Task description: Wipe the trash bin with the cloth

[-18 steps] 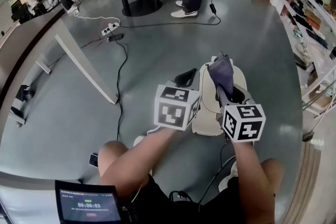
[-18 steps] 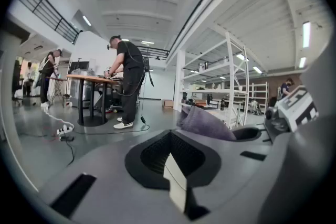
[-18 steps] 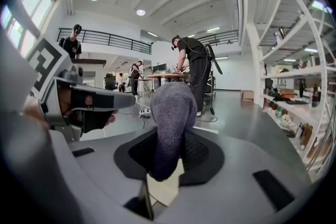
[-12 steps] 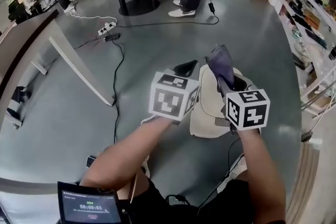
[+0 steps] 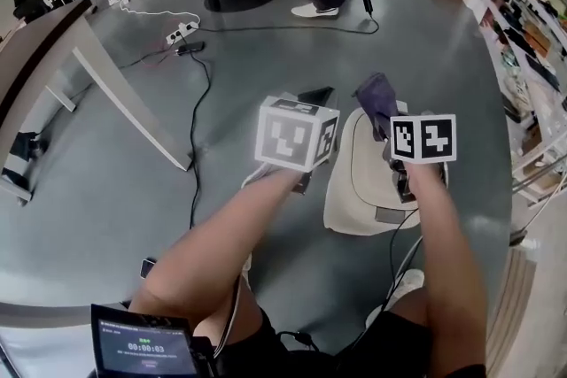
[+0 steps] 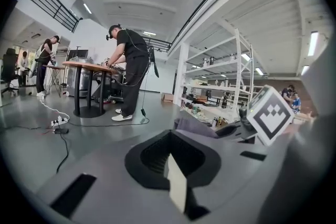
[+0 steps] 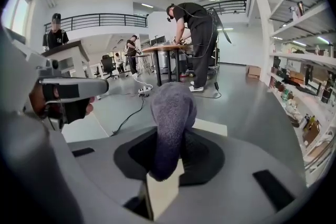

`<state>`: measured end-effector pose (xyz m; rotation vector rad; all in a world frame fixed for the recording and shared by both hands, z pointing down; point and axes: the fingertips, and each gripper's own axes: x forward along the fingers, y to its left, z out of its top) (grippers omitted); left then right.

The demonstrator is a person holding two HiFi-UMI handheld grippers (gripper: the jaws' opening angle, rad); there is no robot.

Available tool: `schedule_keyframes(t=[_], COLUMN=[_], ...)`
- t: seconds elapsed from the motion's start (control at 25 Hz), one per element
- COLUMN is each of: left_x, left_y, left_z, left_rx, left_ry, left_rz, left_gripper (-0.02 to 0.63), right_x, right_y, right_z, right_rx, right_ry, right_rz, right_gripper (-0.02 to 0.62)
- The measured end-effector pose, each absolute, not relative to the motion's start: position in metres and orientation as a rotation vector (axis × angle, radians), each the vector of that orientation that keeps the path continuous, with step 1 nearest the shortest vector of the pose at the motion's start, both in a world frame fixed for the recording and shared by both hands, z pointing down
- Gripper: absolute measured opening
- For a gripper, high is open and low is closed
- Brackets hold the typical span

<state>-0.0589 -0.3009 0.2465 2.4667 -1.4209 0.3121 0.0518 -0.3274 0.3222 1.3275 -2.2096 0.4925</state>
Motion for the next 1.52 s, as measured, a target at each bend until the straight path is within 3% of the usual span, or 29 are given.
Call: schedule_keyframes(t=[0.4, 0.84, 1.52], left_x=[-0.054, -0.049, -0.040], left_y=[-0.307, -0.307, -0.309], left_z=[0.261, 0.267, 0.278], left_rx=[2.424, 2.464, 2.463], left_ry=[-1.437, -1.400, -1.347], left_rz=[0.339, 0.376, 0.355], left_gripper=[-0.003, -0.003, -0.003], right_x=[0.054, 0.056, 0.115], right_y=[-0.333, -0.345, -0.350], right_z=[0.358, 0.363, 0.367], right_rx=[1.174, 1.188, 1.373], right_ry=[-2.086, -2.110, -2.074], right_rz=[0.326, 0.381, 0.505], right_gripper=[0.091, 0.091, 0.091])
